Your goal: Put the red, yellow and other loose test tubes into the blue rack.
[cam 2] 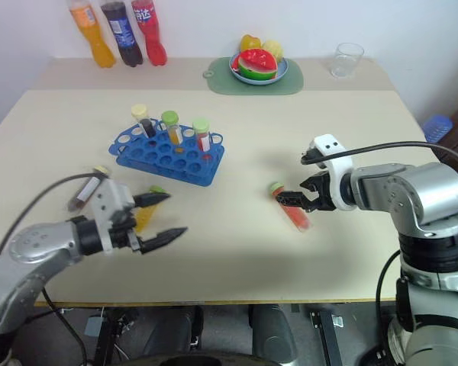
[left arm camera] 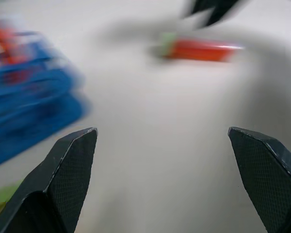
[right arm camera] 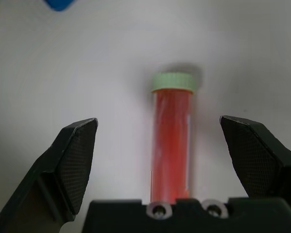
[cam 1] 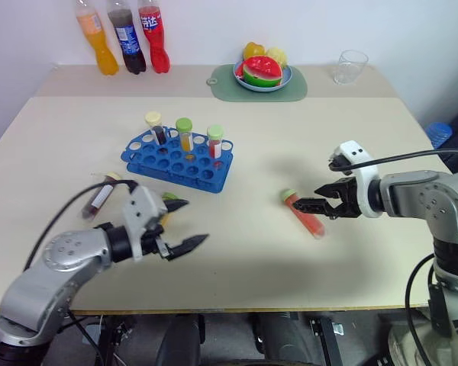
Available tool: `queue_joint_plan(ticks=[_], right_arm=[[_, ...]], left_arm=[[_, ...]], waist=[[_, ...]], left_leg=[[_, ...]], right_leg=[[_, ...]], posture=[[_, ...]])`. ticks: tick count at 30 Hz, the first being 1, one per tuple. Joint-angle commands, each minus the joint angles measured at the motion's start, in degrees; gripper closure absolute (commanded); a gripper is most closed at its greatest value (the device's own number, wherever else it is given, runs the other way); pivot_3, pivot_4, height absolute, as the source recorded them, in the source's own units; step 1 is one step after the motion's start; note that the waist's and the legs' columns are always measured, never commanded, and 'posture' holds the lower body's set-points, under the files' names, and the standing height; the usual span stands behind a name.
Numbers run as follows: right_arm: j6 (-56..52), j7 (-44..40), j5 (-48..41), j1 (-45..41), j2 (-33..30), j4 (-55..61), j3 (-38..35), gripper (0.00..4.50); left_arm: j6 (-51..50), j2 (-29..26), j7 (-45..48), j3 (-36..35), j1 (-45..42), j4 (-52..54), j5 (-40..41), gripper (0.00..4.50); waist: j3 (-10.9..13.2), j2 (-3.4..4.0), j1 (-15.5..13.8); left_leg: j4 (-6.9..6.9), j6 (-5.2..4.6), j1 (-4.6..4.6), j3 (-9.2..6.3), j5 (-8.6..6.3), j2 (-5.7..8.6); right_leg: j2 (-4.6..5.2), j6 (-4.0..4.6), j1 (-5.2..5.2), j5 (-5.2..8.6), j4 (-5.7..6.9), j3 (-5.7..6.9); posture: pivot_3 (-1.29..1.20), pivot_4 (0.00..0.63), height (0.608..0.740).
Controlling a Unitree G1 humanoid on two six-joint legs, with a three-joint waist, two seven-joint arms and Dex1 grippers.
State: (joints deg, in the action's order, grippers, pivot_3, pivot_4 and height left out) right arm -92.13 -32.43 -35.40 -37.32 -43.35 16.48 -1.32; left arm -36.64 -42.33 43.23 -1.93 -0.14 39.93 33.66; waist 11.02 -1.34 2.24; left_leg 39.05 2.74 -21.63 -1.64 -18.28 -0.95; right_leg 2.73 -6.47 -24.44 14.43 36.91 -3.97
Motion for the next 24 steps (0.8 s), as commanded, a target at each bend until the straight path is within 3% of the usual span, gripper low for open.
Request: queue_joint_plan(ticks=[1, 5, 6, 8, 13, 14, 17, 21, 24], right_arm=[[-0.4, 3.6, -2.3, -3.2, 0.5, -3.9, 3.1, 0.04], [-0.4, 5.8, -4.3, -6.3, 0.5, -8.3, 7.5, 0.04], [-0.4, 6.3, -4.8, -7.2, 0.5, -10.0, 8.7, 0.27], [-0.4, 7.1, -5.8, -8.8, 0.4, -12.4, 10.2, 0.91], [-0.4, 7.5, -8.8, -12.2, -0.4, -15.7, 13.2, 3.45], [-0.4, 7.4, -9.5, -12.5, -0.8, -15.8, 13.7, 3.77], [-0.4, 6.1, -11.0, -12.7, -1.5, -14.0, 13.6, 3.81], [17.7, -1.0, -7.1, -6.2, -4.3, -0.2, 11.3, 3.81], [33.7, -3.3, -4.2, -0.8, 0.3, 4.1, 6.8, 3.81]], left_arm=[[1.8, -0.9, 1.5, 3.2, 1.3, 4.2, -1.1, 0.05], [2.5, -1.4, 1.6, 4.3, 2.6, 5.0, -2.1, 0.05], [2.6, -1.4, 1.5, 4.2, 3.1, 5.3, -2.0, 0.02], [2.7, -1.4, 1.5, 4.1, 3.8, 5.7, -2.0, 0.0], [3.3, -1.3, 1.0, 4.4, 4.9, 6.1, -2.7, 0.0], [3.3, -1.2, 0.8, 4.4, 5.1, 6.2, -2.7, 0.0], [3.4, -0.9, 0.2, 3.9, 5.6, 6.3, -2.5, 0.0], [3.7, 0.3, -1.5, 0.8, 7.3, 5.1, -1.9, 0.0], [4.6, 3.4, -4.5, -2.9, 8.1, 2.2, -1.7, 0.0]], waist=[[0.0, 0.0, 0.1], [0.0, 0.01, 0.3], [0.0, 0.01, 0.3], [0.0, 0.01, 0.3], [0.0, 0.02, 0.2], [0.0, 0.02, 0.2], [0.0, 0.02, 0.1], [0.0, 0.04, 0.1], [0.0, 0.03, 0.3]], left_leg=[[0.0, -0.01, 0.0, 0.0, -0.01, 0.0], [0.0, -0.02, 0.02, 0.0, -0.01, -0.02], [0.0, -0.02, 0.03, 0.0, 0.0, -0.02], [0.0, -0.02, 0.03, 0.0, -0.01, -0.02], [0.0, -0.03, 0.0, -0.01, -0.02, -0.02], [0.0, -0.03, -0.01, -0.01, -0.02, -0.02], [0.0, -0.03, -0.02, -0.02, -0.02, -0.02], [0.0, -0.07, -0.12, -0.05, -0.04, -0.02], [0.02, -0.08, -0.13, -0.06, -0.04, -0.04]], right_leg=[[0.0, 0.0, 0.0, 0.0, -0.01, 0.0], [-0.03, 0.0, -0.03, 0.0, 0.02, 0.0], [-0.04, 0.0, -0.03, 0.0, 0.04, 0.0], [-0.04, 0.0, -0.02, 0.0, 0.04, 0.0], [-0.03, 0.0, -0.03, 0.0, 0.01, 0.0], [-0.03, 0.0, -0.03, 0.0, 0.0, 0.0], [-0.03, 0.0, -0.03, 0.0, -0.01, 0.01], [-0.03, -0.03, -0.12, 0.01, -0.05, 0.02], [-0.05, -0.04, -0.11, 0.0, -0.06, 0.05]], posture=[[0.0, 0.15, 0.734], [0.0, 0.15, 0.734], [0.0, 0.15, 0.734], [0.0, 0.15, 0.734], [0.0, 0.15, 0.734], [0.0, 0.15, 0.734], [0.0, 0.15, 0.734], [0.0, 0.15, 0.734], [0.0, 0.15, 0.734]])
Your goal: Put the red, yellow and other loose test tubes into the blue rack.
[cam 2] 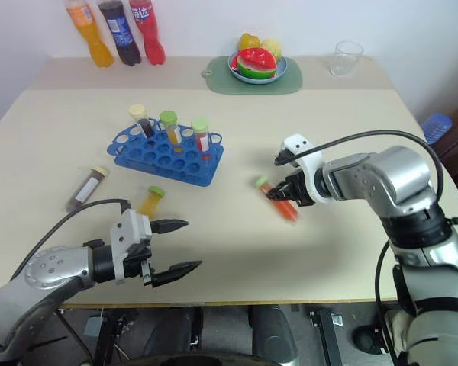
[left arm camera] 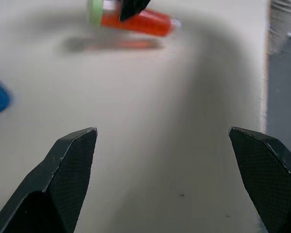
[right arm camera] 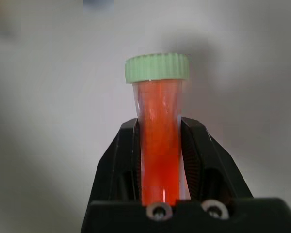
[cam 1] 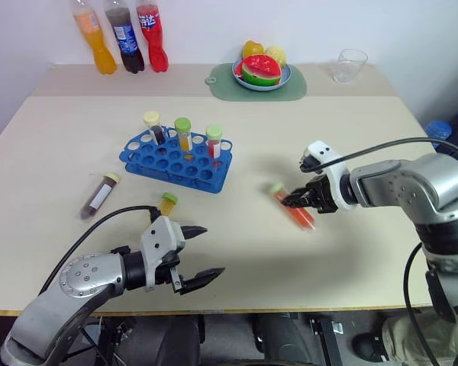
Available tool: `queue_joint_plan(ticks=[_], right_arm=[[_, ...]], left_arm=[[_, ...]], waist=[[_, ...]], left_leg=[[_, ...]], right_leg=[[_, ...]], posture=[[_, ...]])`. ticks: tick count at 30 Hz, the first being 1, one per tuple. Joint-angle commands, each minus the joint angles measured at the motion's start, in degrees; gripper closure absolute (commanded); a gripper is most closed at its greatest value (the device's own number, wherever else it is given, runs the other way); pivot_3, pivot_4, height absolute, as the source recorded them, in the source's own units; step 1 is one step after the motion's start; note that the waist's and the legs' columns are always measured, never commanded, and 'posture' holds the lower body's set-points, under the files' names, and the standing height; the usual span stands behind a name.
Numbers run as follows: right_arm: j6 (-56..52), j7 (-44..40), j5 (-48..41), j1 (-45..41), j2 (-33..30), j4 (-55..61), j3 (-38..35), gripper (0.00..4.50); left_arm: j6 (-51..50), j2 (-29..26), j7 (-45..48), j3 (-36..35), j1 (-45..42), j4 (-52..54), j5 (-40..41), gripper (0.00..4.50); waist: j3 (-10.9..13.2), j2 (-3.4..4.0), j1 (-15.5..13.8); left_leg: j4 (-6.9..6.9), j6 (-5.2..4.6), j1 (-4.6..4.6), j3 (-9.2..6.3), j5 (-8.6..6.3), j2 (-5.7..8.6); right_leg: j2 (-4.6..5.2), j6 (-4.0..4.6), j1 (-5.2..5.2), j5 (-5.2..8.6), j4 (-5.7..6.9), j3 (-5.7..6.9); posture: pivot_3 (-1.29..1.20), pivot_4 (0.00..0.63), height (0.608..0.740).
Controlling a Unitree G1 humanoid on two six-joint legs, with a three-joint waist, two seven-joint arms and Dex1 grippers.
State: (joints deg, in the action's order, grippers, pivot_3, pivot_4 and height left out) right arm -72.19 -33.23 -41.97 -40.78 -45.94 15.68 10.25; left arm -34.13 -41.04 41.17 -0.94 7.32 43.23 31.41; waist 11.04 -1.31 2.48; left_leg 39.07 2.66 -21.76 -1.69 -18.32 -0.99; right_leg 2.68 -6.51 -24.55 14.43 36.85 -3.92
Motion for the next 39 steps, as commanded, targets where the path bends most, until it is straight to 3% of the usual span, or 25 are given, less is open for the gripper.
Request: queue_joint_plan(ticks=[1, 4, 7, 13, 22, 39], right_arm=[[17.3, -2.7, 2.7, 4.0, 4.9, 5.3, -6.2, 3.81], [40.8, 0.5, 10.8, 8.7, 18.8, 3.4, -4.7, 3.81], [55.8, 3.4, 18.7, 9.0, 29.5, -3.9, -1.7, 3.81], [74.8, 5.3, 28.0, 6.1, 43.4, -21.9, 2.1, 3.81], [81.8, 5.8, 33.4, 5.6, 48.5, -33.0, 3.1, 3.81], [86.9, 7.5, 37.0, 1.8, 50.9, -44.1, 1.8, 3.81]], left_arm=[[2.6, 3.0, -3.3, -4.7, 0.6, -2.1, 0.0, 0.0], [7.8, 10.4, -12.2, -10.7, -3.0, -11.4, -3.2, 0.0], [14.0, 16.6, -16.4, -14.3, -5.8, -18.0, -4.6, 0.0], [19.4, 17.7, -15.7, -13.7, -5.9, -22.4, -8.1, 0.0], [18.1, 17.2, -14.2, -13.4, -2.5, -20.4, -6.4, 0.0], [17.1, 17.5, -13.8, -12.6, -1.6, -19.2, -6.5, 0.0]], waist=[[0.0, 0.01, 0.1], [0.0, -0.02, 0.0], [0.0, -0.02, 0.1], [0.0, -0.04, 0.0], [0.0, -0.01, 0.2], [0.0, 0.0, 0.3]], left_leg=[[0.01, 0.0, 0.01, 0.01, 0.0, 0.0], [0.02, 0.0, 0.12, 0.0, 0.0, -0.01], [0.01, 0.03, 0.24, 0.02, 0.01, -0.01], [-0.01, 0.1, 0.17, 0.06, 0.05, 0.02], [-0.05, 0.11, 0.22, 0.02, 0.06, 0.01], [-0.06, 0.12, 0.26, 0.01, 0.06, 0.01]], right_leg=[[0.0, -0.01, 0.01, 0.0, 0.01, -0.01], [-0.03, -0.01, 0.07, -0.01, 0.07, -0.01], [-0.03, 0.0, 0.1, -0.02, 0.19, -0.02], [0.08, 0.01, 0.05, -0.02, 0.14, -0.02], [0.09, 0.02, 0.06, -0.02, 0.19, -0.01], [0.06, 0.03, 0.06, -0.02, 0.27, -0.01]], posture=[[0.0, 0.15, 0.734], [0.0, 0.15, 0.734], [0.0, 0.15, 0.734], [0.0, 0.15, 0.734], [0.0, 0.15, 0.734], [0.0, 0.15, 0.734]])
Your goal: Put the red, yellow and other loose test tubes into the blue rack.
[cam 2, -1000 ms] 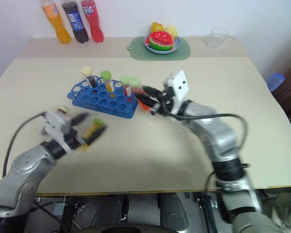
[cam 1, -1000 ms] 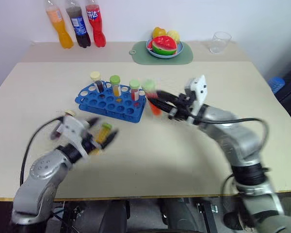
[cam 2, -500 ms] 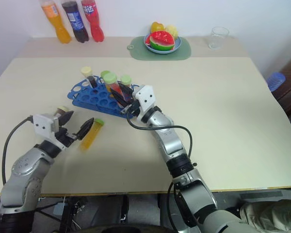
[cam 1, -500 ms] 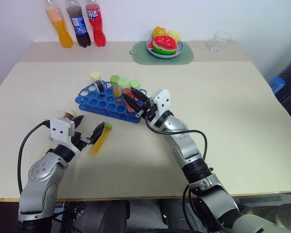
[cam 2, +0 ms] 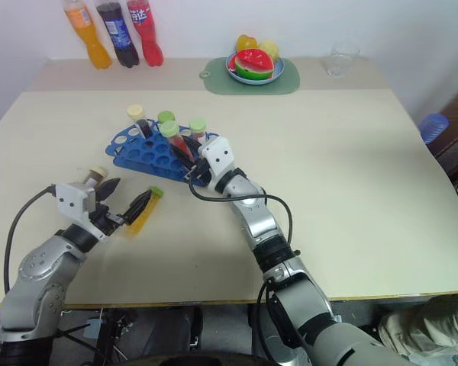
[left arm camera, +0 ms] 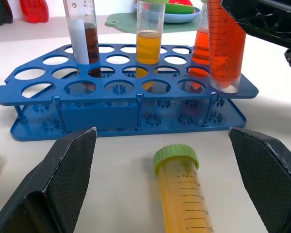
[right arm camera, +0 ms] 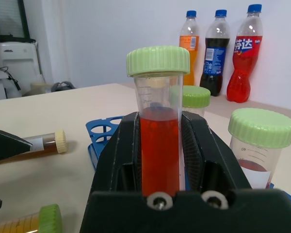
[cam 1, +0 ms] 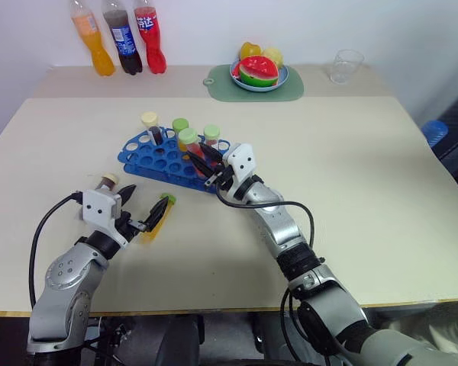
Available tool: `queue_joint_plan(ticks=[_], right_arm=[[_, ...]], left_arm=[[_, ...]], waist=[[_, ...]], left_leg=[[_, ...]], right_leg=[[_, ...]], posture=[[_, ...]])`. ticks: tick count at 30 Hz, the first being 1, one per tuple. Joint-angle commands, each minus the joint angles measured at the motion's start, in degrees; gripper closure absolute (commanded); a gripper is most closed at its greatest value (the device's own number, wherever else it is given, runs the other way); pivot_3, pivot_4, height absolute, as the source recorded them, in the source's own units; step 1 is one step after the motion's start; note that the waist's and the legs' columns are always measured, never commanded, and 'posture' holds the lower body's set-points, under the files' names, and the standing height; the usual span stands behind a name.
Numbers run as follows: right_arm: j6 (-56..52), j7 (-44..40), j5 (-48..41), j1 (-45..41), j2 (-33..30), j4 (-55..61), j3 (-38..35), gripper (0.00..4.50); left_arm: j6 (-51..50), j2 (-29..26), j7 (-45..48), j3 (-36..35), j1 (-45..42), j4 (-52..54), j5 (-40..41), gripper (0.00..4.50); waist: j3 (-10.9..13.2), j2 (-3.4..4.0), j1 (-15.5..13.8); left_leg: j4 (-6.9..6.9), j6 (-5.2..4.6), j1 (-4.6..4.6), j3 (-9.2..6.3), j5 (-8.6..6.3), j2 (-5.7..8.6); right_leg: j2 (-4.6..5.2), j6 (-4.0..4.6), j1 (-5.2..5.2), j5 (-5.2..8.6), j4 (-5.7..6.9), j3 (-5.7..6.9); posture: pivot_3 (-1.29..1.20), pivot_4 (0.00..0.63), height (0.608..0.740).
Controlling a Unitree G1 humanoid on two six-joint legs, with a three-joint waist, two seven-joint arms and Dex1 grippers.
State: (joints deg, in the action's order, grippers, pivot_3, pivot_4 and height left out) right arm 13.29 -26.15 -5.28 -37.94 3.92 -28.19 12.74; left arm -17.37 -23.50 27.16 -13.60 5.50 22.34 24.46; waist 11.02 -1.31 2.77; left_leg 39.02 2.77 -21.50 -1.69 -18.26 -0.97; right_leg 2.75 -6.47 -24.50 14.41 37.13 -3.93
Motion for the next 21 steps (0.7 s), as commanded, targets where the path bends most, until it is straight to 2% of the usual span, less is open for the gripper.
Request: queue_joint_plan(ticks=[1, 5, 12, 13, 21], right_arm=[[1.7, 0.3, 0.4, -0.8, 1.1, -0.2, -0.7, 3.81], [2.3, -0.7, -0.5, 0.3, 1.1, 0.8, -0.7, 3.81], [3.0, -0.6, -1.1, 1.3, 1.2, 2.2, -1.5, 0.32], [3.0, -0.5, -1.1, 1.5, 1.1, 2.6, -1.7, 0.03], [2.3, -1.5, -1.0, 2.8, -0.3, 6.9, -1.8, 0.03]], left_arm=[[0.4, 0.0, 0.3, 0.0, 0.2, 1.7, 0.4, 0.0], [0.5, 0.0, 0.3, 0.0, 0.3, 1.5, 0.5, 0.0], [0.7, 0.0, 0.2, 0.2, 0.3, 1.4, 0.3, 0.0], [0.7, -0.1, 0.2, 0.2, 0.3, 1.3, 0.3, 0.0], [0.5, -0.2, 0.0, 0.2, 0.0, 1.5, 0.3, 0.0]], waist=[[0.0, 0.0, 0.0], [0.0, 0.0, 0.0], [0.0, 0.0, 0.0], [0.0, 0.0, -0.1], [0.0, 0.01, -0.1]], left_leg=[[0.0, 0.0, 0.0, 0.0, 0.0, 0.0], [0.0, 0.0, 0.0, 0.0, 0.0, 0.0], [0.0, 0.0, -0.01, -0.01, 0.0, 0.0], [0.0, 0.0, -0.01, -0.01, 0.0, 0.0], [0.0, 0.0, -0.02, -0.01, 0.0, 0.0]], right_leg=[[0.0, 0.0, 0.0, 0.0, 0.0, 0.0], [0.0, 0.0, 0.0, 0.0, 0.0, 0.0], [0.01, 0.0, 0.0, 0.0, -0.02, 0.0], [0.01, 0.0, 0.0, 0.0, -0.01, 0.0], [0.01, 0.0, 0.0, 0.0, -0.02, 0.0]], posture=[[0.0, 0.15, 0.734], [0.0, 0.15, 0.734], [0.0, 0.15, 0.734], [0.0, 0.15, 0.734], [0.0, 0.15, 0.734]])
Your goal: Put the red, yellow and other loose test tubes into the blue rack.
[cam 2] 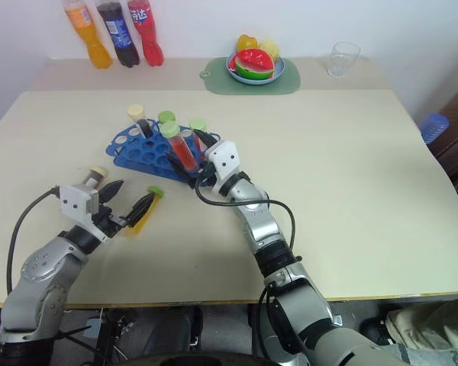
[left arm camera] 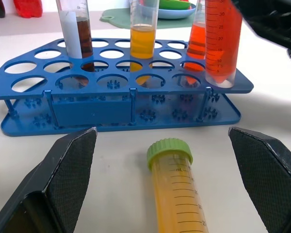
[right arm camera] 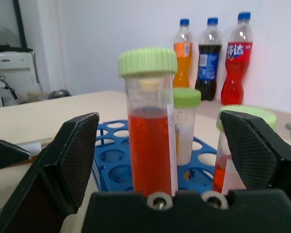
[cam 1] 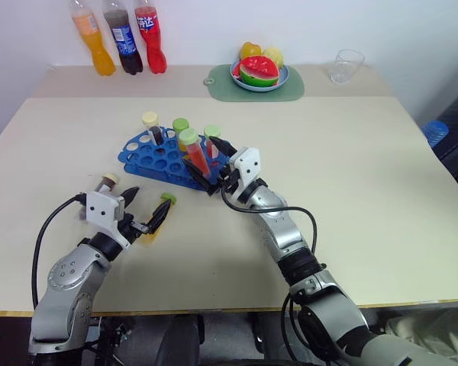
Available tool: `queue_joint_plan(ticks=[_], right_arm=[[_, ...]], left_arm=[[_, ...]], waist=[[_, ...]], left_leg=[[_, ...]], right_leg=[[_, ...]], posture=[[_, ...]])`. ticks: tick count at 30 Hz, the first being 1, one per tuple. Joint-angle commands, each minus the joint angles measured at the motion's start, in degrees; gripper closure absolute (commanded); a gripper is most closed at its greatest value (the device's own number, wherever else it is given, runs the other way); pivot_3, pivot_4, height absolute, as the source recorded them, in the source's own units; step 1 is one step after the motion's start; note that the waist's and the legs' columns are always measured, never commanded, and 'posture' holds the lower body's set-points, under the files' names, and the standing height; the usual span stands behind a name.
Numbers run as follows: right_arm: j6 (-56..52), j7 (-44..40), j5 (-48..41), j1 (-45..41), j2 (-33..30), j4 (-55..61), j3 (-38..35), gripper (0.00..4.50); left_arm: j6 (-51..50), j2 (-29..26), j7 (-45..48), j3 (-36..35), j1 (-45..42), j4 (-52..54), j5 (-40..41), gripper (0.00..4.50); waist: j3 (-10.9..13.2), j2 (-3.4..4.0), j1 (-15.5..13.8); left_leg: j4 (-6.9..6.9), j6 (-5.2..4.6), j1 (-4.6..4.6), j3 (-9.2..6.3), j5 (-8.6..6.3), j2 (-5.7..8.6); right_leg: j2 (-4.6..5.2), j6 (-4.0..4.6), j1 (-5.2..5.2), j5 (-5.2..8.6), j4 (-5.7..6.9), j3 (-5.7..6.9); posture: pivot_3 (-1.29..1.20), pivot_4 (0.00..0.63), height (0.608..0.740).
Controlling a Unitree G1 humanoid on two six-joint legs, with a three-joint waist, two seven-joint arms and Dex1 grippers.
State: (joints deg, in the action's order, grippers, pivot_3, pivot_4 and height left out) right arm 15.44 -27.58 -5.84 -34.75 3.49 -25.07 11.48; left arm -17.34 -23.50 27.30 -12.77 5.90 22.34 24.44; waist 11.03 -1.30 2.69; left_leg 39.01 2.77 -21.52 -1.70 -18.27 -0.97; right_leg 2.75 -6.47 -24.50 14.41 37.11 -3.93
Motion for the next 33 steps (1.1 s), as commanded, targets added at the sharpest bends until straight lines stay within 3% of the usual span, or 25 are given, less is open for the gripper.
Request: queue_joint_plan(ticks=[1, 5, 10, 14, 21, 33], right_arm=[[-1.0, 0.1, -0.4, -0.4, 0.0, 4.6, -0.7, 0.03], [-14.5, 1.3, -0.7, -0.8, -2.0, 10.9, -0.9, 0.03], [-33.8, -3.1, -5.7, -0.8, -6.0, 22.8, -0.3, 0.03], [-42.3, -5.2, -7.2, -1.3, -8.4, 27.6, 0.8, 0.03], [-49.8, -6.1, -8.5, -3.4, -8.6, 27.9, 0.7, 0.03], [-51.9, -3.9, -8.8, -9.0, -5.2, 18.9, -0.8, 0.03]], left_arm=[[0.4, -0.2, -0.2, -0.6, -0.4, 1.5, 0.2, 0.0], [0.1, -0.3, -0.5, -0.6, -0.4, 2.3, 0.4, 0.0], [0.2, -0.2, -0.5, -1.0, 0.2, 2.6, 0.6, 0.0], [0.5, 0.1, -0.6, -0.7, 0.0, 2.2, 0.5, 0.0], [0.7, 0.6, -0.8, -0.1, -0.5, 2.0, 0.2, 0.0], [0.5, 0.6, -1.4, 0.3, -0.2, 2.8, 0.2, 0.0]], waist=[[0.0, 0.0, 0.0], [0.0, 0.0, -0.1], [0.0, 0.01, -0.2], [0.0, 0.01, -0.1], [0.0, 0.01, -0.1], [0.0, 0.01, -0.1]], left_leg=[[0.0, 0.0, 0.0, 0.0, 0.0, 0.0], [0.0, 0.0, 0.0, -0.02, 0.0, 0.0], [0.0, 0.0, -0.02, -0.04, 0.0, 0.01], [0.0, -0.01, -0.01, -0.04, 0.0, 0.01], [0.0, -0.01, -0.02, -0.01, 0.0, 0.01], [-0.01, -0.01, -0.05, -0.01, 0.0, 0.01]], right_leg=[[0.0, 0.0, 0.0, 0.0, 0.0, 0.0], [0.01, 0.0, 0.0, 0.0, 0.0, 0.0], [0.03, 0.0, 0.0, 0.0, -0.03, 0.0], [0.01, 0.01, 0.0, 0.0, -0.03, 0.0], [-0.01, 0.01, 0.0, 0.01, -0.04, 0.01], [0.0, 0.0, 0.0, 0.0, -0.08, 0.01]], posture=[[0.0, 0.15, 0.734], [0.0, 0.15, 0.734], [0.0, 0.15, 0.734], [0.0, 0.15, 0.734], [0.0, 0.15, 0.734], [0.0, 0.15, 0.734]])
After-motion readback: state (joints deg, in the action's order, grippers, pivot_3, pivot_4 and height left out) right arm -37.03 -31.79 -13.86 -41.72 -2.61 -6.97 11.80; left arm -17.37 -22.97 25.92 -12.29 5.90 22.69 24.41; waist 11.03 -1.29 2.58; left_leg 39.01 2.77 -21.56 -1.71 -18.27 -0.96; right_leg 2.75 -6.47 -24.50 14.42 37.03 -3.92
